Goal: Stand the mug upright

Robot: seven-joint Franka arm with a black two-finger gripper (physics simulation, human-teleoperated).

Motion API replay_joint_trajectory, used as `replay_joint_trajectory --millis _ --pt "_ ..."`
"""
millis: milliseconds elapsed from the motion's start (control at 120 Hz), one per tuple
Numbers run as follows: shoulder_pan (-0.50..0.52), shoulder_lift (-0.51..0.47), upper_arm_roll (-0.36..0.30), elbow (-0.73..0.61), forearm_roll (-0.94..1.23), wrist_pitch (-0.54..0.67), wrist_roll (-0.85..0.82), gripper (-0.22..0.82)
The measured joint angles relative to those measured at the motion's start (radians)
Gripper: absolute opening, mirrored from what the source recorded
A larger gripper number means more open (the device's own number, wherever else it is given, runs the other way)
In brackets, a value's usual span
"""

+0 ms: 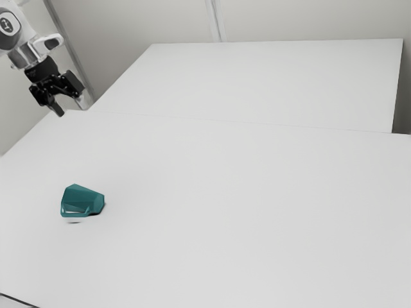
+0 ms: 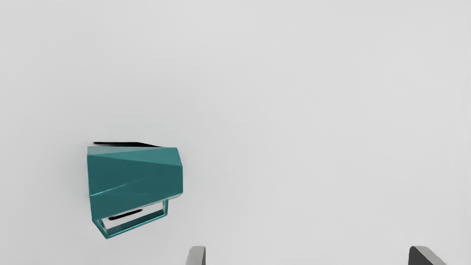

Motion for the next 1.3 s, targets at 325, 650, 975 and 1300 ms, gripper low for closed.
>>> replay_joint_trajectory --millis 325,650,975,1300 --pt "0.165 0.055 0.155 -0.156 -0.214 -0.034 0.246 0.6" --pt "0.292 0.257 0.15 -0.14 -0.314 -0.03 0.437 0.6" --pt "0.338 0.414 0.104 -0.153 -0.462 -0.024 0.617 0.6" --pt "0.353 0.441 0.059 -0.203 -0.51 -0.047 0.734 0.6"
